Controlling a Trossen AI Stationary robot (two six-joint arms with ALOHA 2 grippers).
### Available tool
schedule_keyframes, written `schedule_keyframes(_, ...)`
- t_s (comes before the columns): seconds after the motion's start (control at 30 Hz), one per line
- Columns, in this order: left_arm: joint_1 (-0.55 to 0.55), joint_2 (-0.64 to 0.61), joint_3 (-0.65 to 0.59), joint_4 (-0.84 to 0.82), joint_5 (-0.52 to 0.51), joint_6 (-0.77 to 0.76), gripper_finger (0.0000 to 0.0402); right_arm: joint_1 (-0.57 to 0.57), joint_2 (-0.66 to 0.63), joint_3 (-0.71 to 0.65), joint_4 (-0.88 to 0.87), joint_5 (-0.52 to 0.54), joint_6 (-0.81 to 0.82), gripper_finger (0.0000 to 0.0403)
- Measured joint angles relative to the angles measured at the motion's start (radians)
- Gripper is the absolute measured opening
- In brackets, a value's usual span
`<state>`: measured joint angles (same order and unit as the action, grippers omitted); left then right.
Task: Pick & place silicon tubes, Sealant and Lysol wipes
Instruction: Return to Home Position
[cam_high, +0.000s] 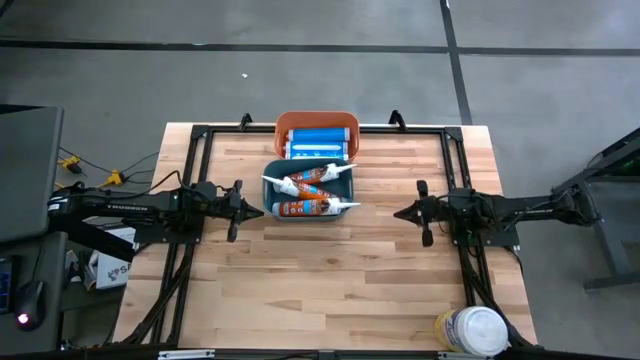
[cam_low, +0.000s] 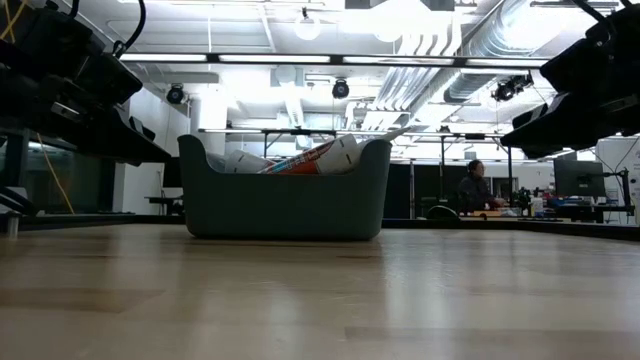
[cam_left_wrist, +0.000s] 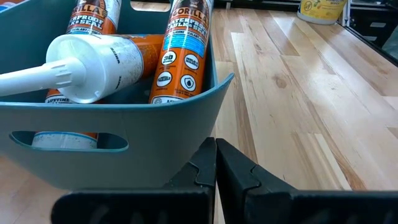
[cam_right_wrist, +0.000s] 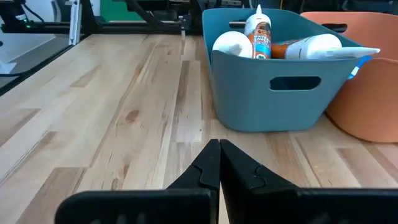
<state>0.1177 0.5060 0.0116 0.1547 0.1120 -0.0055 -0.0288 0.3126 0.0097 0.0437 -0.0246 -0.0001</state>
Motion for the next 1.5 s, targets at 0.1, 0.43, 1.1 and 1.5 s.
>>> schedule_keyframes(0.1, 0.0, 0.0, 0.0, 0.0, 0.0, 0.0, 0.0, 0.001, 0.0, 0.0, 0.0, 0.0, 0.003, 0.0002)
schedule_keyframes(0.43, 0.0, 0.0, 0.0, 0.0, 0.0, 0.0, 0.0, 0.001, 0.0, 0.0, 0.001, 0.002, 0.0, 0.0003)
schedule_keyframes(1.1, 0.0, 0.0, 0.0, 0.0, 0.0, 0.0, 0.0, 0.001, 0.0, 0.0, 0.001, 0.026, 0.0, 0.0011)
schedule_keyframes(1.5, 0.0, -0.084, 0.0, -0.012, 0.0, 0.0, 0.0, 0.001, 0.0, 0.0, 0.001, 0.025, 0.0, 0.0012)
